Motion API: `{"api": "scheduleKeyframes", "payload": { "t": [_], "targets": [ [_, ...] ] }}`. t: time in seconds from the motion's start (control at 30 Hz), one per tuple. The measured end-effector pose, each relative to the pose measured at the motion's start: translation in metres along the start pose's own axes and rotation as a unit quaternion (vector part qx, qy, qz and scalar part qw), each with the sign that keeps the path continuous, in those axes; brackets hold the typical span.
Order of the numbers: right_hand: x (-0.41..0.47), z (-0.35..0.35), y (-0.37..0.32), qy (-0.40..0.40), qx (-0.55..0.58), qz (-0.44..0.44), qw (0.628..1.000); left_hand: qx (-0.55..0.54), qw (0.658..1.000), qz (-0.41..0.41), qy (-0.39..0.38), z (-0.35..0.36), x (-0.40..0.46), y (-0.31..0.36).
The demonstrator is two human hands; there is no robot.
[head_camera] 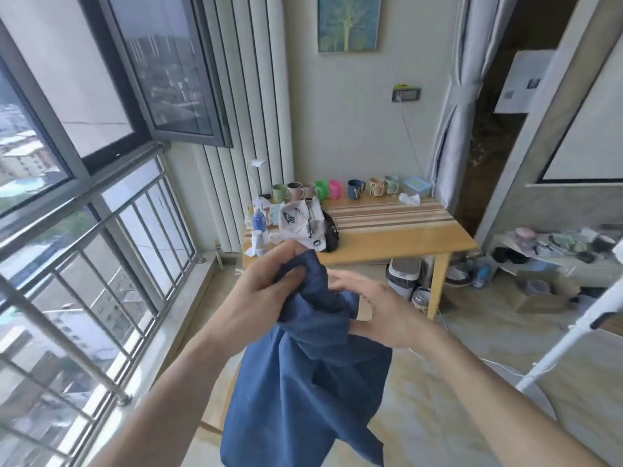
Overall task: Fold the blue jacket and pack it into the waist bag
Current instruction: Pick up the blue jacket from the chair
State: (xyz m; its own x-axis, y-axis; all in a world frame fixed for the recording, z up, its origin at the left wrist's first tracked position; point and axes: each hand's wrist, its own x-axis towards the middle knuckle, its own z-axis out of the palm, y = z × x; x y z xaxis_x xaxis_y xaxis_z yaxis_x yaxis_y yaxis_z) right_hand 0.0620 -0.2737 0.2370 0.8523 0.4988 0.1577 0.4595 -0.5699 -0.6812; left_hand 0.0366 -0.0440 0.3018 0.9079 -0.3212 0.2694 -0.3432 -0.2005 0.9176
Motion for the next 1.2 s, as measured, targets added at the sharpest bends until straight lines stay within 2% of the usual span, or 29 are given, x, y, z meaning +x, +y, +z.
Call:
{"api": "scheduleKeyframes", "payload": {
  "t": [0.13,0.23,0.27,0.33,0.4,0.47,0.53,0.6,0.67,0.83,0.93,1.0,1.07,1.13,1.2],
  "targets": [
    [-0.018,-0.003,-0.026,0.11,-0.001,0.036,0.993,0.03,0.999,0.036,0.002,-0.017,0.002,0.016],
    [-0.046,-0.009,-0.047,0.216,-0.045,0.041,0.974,0.04,0.996,0.043,0.06,-0.027,0.013,0.02],
    [-0.056,-0.009,-0.056,0.228,-0.052,0.032,0.972,0.036,0.996,0.043,0.075,-0.027,0.017,0.021],
    [-0.074,-0.009,-0.075,0.196,-0.037,0.017,0.98,0.015,0.995,0.032,0.094,-0.023,0.025,0.027],
    [-0.085,-0.012,-0.089,0.143,0.025,0.011,0.989,0.003,0.995,0.024,0.093,-0.014,0.031,0.035],
    [-0.088,-0.021,-0.088,0.184,0.078,0.02,0.98,0.004,0.997,0.031,0.071,-0.004,0.034,0.044],
    [-0.083,-0.032,-0.078,0.235,0.009,0.047,0.971,-0.002,0.998,0.044,0.033,0.007,0.035,0.055],
    [-0.077,-0.041,-0.067,0.208,-0.052,0.086,0.973,-0.008,0.998,0.057,-0.004,0.018,0.038,0.063],
    [-0.076,-0.045,-0.053,0.191,-0.05,0.105,0.975,0.007,0.997,0.071,-0.032,0.027,0.042,0.071],
    [-0.091,-0.074,-0.029,0.287,-0.079,0.099,0.949,0.076,0.99,0.115,-0.009,0.045,0.058,0.085],
    [-0.106,-0.108,-0.018,0.354,-0.099,0.063,0.928,0.207,0.968,0.135,0.049,0.061,0.074,0.091],
    [-0.112,-0.134,-0.011,0.381,-0.104,0.036,0.918,0.308,0.936,0.128,0.114,0.079,0.082,0.096],
    [-0.114,-0.161,-0.003,0.395,-0.081,0.012,0.915,0.364,0.899,0.167,0.177,0.108,0.083,0.105],
    [-0.112,-0.186,0.005,0.395,-0.048,-0.005,0.917,0.411,0.874,0.231,0.118,0.151,0.082,0.116],
    [-0.108,-0.209,0.017,0.38,-0.034,0.001,0.924,0.491,0.842,0.221,0.027,0.198,0.089,0.116]
  ]
}}
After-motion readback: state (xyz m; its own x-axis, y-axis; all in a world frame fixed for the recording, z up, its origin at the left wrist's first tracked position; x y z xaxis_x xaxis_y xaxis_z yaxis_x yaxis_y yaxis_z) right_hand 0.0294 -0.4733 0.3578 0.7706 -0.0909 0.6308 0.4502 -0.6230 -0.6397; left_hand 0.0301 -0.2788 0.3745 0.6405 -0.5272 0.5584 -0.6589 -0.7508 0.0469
